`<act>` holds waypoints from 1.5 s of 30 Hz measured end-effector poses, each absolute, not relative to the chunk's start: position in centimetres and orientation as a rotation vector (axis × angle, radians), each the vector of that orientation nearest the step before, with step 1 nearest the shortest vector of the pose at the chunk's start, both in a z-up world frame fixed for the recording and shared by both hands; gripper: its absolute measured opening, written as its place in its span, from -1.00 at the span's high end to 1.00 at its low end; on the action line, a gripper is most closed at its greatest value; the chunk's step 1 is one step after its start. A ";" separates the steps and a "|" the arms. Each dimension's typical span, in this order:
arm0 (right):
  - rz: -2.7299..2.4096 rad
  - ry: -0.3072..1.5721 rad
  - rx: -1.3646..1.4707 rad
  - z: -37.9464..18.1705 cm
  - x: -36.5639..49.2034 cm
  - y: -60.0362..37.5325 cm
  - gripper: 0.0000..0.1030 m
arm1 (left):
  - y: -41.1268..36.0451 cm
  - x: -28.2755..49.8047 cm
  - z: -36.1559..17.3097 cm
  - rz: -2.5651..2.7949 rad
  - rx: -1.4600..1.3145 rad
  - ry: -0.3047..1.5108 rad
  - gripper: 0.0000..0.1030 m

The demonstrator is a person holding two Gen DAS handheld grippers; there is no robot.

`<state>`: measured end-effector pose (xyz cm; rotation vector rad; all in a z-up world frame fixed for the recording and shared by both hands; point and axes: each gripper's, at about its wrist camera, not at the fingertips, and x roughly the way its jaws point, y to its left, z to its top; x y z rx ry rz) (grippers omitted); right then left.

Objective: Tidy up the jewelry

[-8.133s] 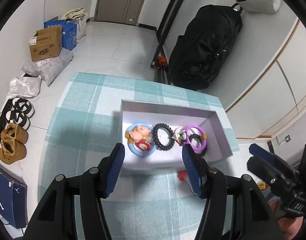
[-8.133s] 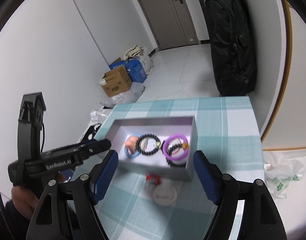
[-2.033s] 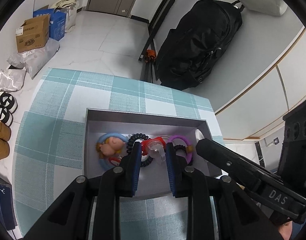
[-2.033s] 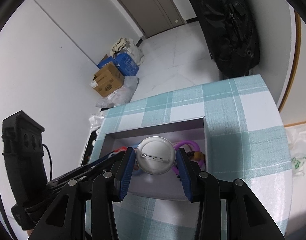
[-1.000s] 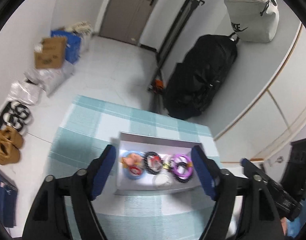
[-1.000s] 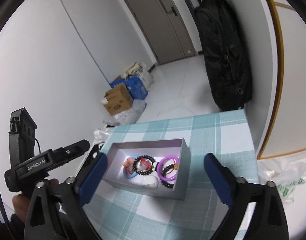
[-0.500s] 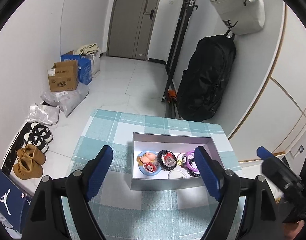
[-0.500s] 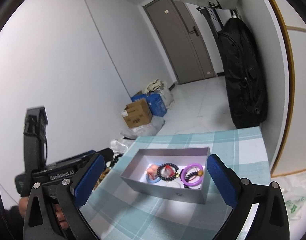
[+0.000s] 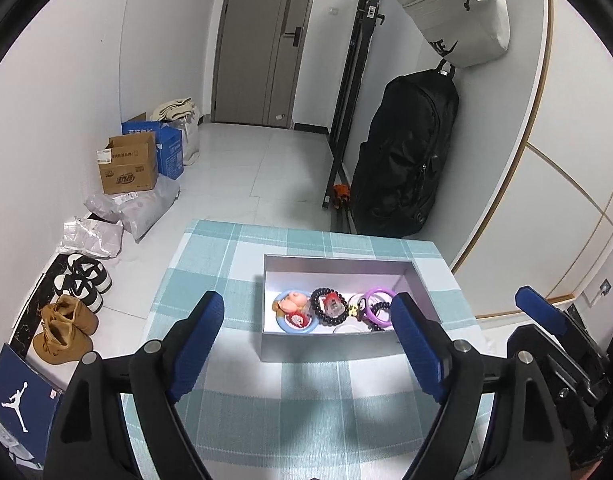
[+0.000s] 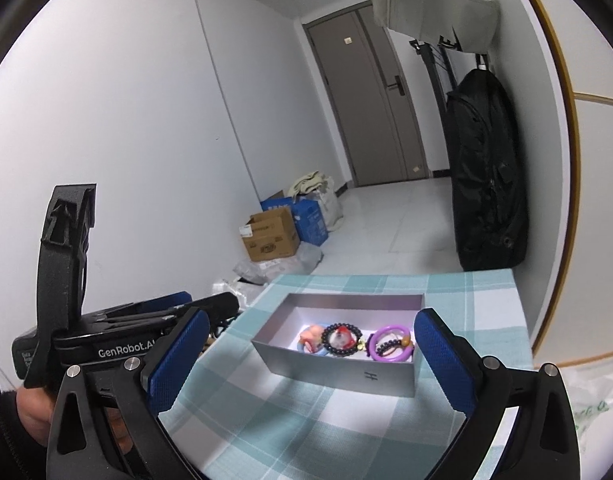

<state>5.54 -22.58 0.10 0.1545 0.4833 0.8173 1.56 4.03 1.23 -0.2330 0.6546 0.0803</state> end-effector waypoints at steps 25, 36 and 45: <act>0.808 0.522 0.199 -0.4 5.5 -23.5 -1.00 | 2.9 0.3 1.5 0.093 -0.194 0.628 -0.60; 0.798 0.557 0.224 -0.8 6.0 -23.8 -1.00 | 3.3 0.4 1.4 0.105 -0.218 0.631 -0.60; 0.794 0.551 0.225 -0.8 5.9 -23.9 -1.00 | 2.8 0.4 1.5 0.094 -0.202 0.633 -0.60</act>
